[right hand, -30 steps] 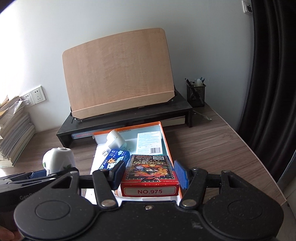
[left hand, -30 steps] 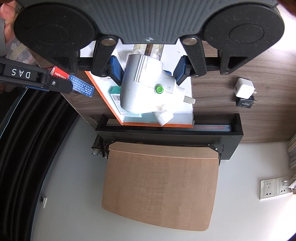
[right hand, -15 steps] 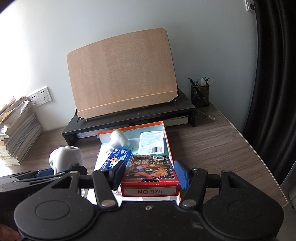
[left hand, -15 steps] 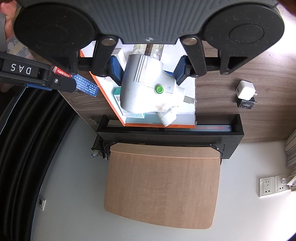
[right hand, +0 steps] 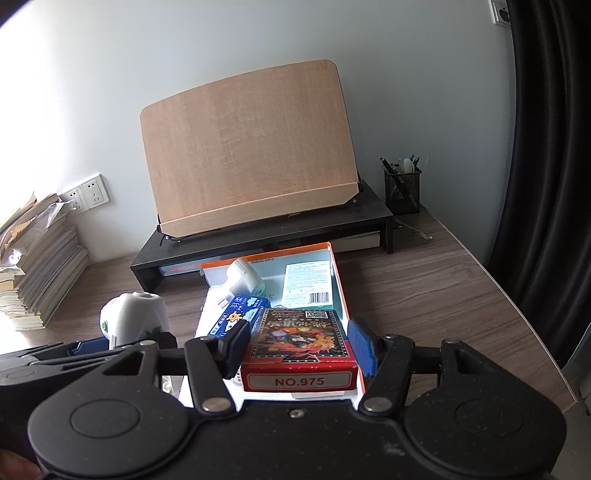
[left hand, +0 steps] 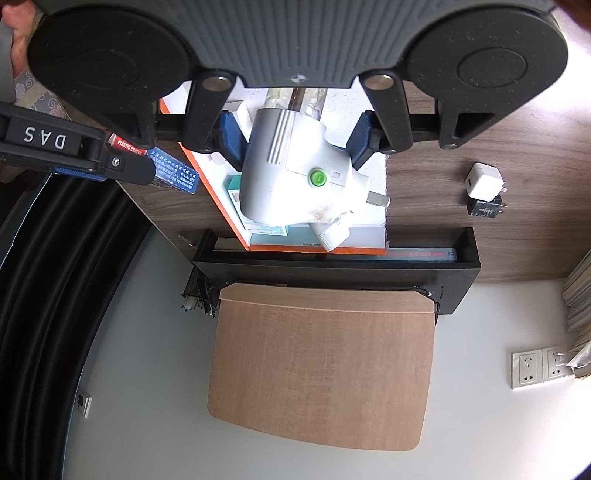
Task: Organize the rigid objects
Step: 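Carry the plug-in device and red card box over the white box, then lower the red card box into the white box and open the right gripper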
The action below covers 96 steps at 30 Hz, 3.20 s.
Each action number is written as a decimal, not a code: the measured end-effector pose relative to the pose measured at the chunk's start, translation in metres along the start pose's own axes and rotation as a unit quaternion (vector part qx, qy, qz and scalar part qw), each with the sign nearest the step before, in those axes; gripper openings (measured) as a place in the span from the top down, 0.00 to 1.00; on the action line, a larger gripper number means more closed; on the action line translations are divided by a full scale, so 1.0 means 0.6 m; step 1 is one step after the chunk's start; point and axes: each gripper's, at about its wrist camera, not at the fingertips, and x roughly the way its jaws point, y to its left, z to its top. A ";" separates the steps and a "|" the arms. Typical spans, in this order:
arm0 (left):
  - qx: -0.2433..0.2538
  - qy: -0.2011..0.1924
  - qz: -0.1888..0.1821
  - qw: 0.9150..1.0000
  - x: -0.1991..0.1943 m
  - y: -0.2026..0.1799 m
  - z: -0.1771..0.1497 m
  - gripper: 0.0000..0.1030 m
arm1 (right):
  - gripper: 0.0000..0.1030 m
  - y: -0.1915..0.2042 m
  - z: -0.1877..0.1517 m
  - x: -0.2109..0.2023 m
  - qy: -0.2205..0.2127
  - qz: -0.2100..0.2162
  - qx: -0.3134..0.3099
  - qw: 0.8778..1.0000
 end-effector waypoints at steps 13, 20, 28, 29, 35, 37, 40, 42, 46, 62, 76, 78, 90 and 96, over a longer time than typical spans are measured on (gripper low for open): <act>-0.005 -0.004 0.003 1.000 -0.010 0.006 0.000 0.43 | 0.32 0.012 0.003 -0.001 -0.002 0.005 -0.003 1.000; -0.004 -0.002 0.003 1.000 -0.009 0.005 0.000 0.43 | 0.32 0.008 0.001 0.000 0.001 0.006 -0.001 1.000; -0.004 0.002 0.000 1.000 -0.003 0.002 -0.001 0.43 | 0.31 -0.001 -0.003 0.002 0.004 0.002 0.002 1.000; -0.004 0.003 0.000 1.000 -0.002 0.001 -0.001 0.43 | 0.31 -0.002 -0.003 0.004 0.004 0.002 0.002 1.000; -0.004 0.005 0.002 1.000 0.002 -0.001 -0.003 0.43 | 0.32 -0.004 -0.006 0.005 0.005 0.001 0.001 1.000; -0.004 0.005 0.003 1.000 0.003 -0.002 -0.003 0.43 | 0.32 -0.004 -0.006 0.007 0.006 0.002 0.002 1.000; -0.006 0.007 0.005 1.000 0.004 -0.002 -0.004 0.43 | 0.31 -0.004 -0.006 0.009 0.008 0.003 0.000 1.000; -0.006 0.008 0.005 1.000 0.003 -0.003 -0.005 0.43 | 0.31 -0.005 -0.007 0.011 0.010 0.003 0.000 1.000; -0.006 0.011 0.007 1.000 0.004 -0.003 -0.005 0.43 | 0.31 -0.005 -0.007 0.014 0.013 0.003 -0.001 1.000; -0.008 0.024 0.012 1.000 0.016 0.001 -0.007 0.43 | 0.31 -0.011 -0.008 0.039 0.029 0.005 -0.002 1.000; -0.013 0.030 0.021 0.999 0.027 0.004 -0.008 0.43 | 0.31 -0.011 -0.008 0.057 0.037 0.012 -0.005 0.999; -0.015 0.031 0.022 0.999 0.029 0.005 -0.007 0.43 | 0.31 -0.011 -0.008 0.058 0.038 0.012 -0.006 0.999; -0.022 0.037 0.030 0.999 0.040 0.009 -0.007 0.43 | 0.31 -0.014 -0.005 0.090 0.043 0.009 -0.012 0.999; -0.027 0.042 0.034 0.998 0.048 0.013 -0.007 0.43 | 0.31 -0.010 -0.014 0.120 0.068 0.012 -0.033 0.997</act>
